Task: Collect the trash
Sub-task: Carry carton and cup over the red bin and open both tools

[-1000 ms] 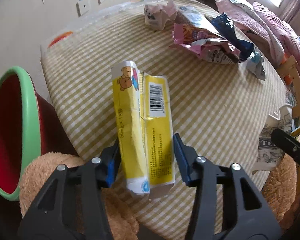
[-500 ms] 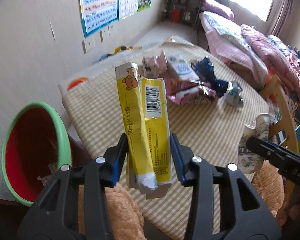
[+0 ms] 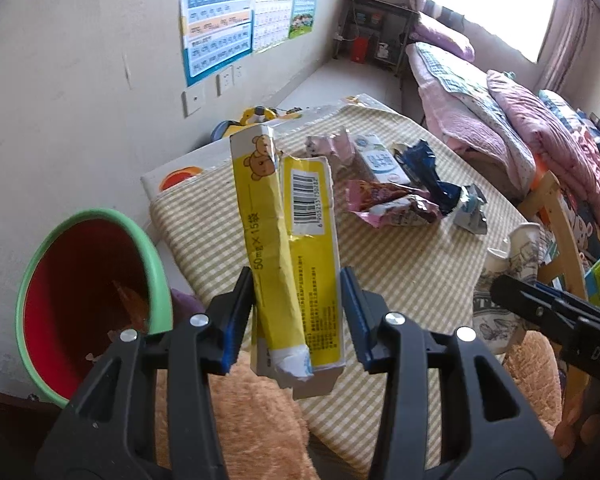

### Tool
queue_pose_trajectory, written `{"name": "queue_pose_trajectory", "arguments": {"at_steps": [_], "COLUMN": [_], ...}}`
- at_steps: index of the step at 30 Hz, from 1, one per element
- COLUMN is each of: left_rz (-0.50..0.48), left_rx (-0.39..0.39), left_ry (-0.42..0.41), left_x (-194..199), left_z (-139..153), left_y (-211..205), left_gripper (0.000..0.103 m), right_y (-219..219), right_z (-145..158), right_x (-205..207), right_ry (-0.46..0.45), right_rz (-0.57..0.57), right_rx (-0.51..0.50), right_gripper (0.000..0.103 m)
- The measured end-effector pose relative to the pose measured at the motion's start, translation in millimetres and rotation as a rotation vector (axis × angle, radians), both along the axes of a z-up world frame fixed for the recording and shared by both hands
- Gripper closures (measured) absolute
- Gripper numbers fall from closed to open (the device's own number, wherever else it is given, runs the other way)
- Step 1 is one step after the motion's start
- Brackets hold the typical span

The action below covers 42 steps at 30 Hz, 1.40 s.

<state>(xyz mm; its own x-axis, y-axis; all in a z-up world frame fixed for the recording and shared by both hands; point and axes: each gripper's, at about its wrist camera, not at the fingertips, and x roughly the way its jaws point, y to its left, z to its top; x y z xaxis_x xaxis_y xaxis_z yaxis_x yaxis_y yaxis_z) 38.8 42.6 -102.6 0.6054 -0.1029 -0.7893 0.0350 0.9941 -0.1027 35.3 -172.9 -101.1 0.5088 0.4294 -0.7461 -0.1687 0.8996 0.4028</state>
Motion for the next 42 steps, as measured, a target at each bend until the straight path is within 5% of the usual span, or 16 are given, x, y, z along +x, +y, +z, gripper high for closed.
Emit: {"name": "queue_pose_trajectory", "arguments": {"at_steps": [42], "left_rz": [0.301], "left_rx": [-0.068], "left_ry": [0.04], "left_x": [-32], "left_z": [-29], "left_y": [152], "left_gripper": [0.06], "right_y": [147], "right_z": [17], "right_x": [13], "right_ry": [-0.058], "right_rz": [0.281], "right_rx": [-0.121], "right_gripper": [0.061]}}
